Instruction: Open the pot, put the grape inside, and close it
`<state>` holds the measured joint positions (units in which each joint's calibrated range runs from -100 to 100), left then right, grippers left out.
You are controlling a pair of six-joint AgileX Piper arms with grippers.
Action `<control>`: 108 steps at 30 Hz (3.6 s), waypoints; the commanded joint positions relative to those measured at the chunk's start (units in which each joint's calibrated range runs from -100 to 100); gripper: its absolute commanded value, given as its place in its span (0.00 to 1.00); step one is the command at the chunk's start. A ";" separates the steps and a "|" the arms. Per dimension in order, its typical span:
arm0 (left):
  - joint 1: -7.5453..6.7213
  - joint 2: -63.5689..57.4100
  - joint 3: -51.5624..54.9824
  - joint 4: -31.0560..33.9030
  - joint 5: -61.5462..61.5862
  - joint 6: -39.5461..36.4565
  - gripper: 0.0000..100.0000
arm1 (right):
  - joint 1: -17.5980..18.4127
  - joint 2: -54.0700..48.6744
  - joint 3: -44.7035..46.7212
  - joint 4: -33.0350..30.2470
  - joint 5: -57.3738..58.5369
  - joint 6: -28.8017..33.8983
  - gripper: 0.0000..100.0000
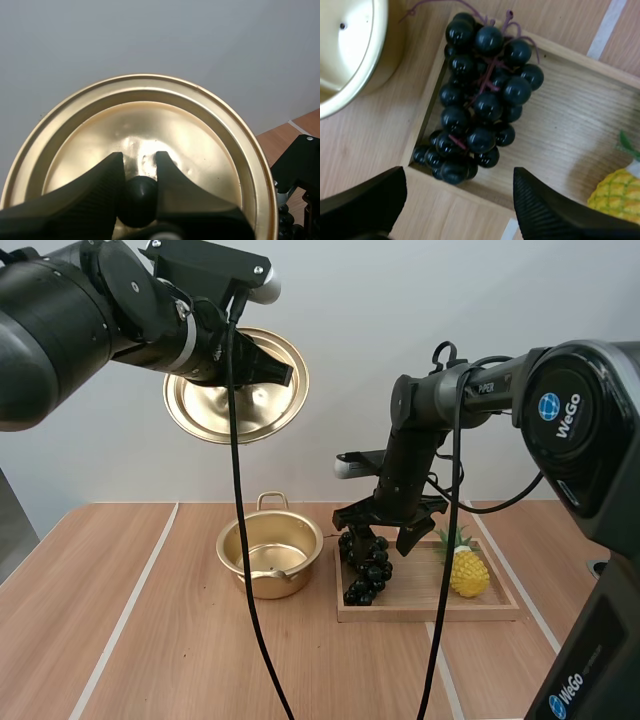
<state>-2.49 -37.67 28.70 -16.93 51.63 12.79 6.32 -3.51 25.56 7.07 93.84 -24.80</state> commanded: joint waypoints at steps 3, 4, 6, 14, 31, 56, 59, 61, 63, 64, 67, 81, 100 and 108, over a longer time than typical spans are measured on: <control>-0.14 -0.43 -0.64 -0.12 -0.45 -0.41 0.00 | 0.06 1.51 0.58 0.25 -5.56 0.19 1.00; -0.14 -0.43 -0.64 -0.12 -0.45 -0.41 0.00 | 0.06 1.91 0.57 0.68 -6.20 0.19 1.00; -0.14 -0.43 -0.64 -0.12 -0.45 -0.41 0.00 | 0.06 2.80 0.73 1.41 -7.02 0.19 1.00; -0.14 -0.43 -0.64 -0.14 -0.26 -0.41 0.00 | 0.15 6.85 0.76 2.63 -7.18 0.19 1.00; -0.14 -0.43 -0.64 -0.14 0.09 -0.41 0.00 | 0.15 10.88 0.76 2.50 -8.56 -1.22 0.00; -0.14 -5.13 -4.39 3.87 1.33 -5.65 0.00 | 0.15 -5.77 -9.05 4.42 0.75 -3.61 0.00; -0.14 -7.19 -4.39 9.95 2.88 -9.70 0.00 | 0.15 -6.28 -9.05 6.61 2.44 -5.90 0.00; 0.20 -8.76 -4.39 14.42 4.76 -13.51 0.00 | 0.15 -6.63 -9.05 8.02 2.66 -7.74 0.00; 1.07 -10.37 -4.39 17.34 6.10 -15.49 0.00 | 0.15 -6.77 -9.05 8.97 2.66 -9.74 0.00; 1.70 -11.08 -4.39 18.64 6.52 -16.08 0.00 | 0.15 -6.91 -9.05 8.98 2.66 -10.34 0.00; 3.55 -13.77 -4.39 22.96 6.53 -16.62 0.00 | 0.15 -6.91 -9.05 9.39 2.50 -13.11 0.00; 7.52 -22.58 -4.39 27.59 7.76 -17.92 0.00 | 3.11 -6.91 -10.32 17.62 0.21 -23.65 0.00; 7.43 -3.11 -62.09 37.76 -0.08 -26.52 0.00 | 11.25 0.54 -13.40 12.50 -10.46 -19.40 0.00; 7.43 4.44 -88.32 23.17 17.50 -21.95 0.00 | 11.25 4.36 -13.40 12.62 -13.39 -19.40 0.00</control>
<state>4.96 -35.06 -55.41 10.72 62.88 -11.69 17.55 0.23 12.66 20.05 81.76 -44.47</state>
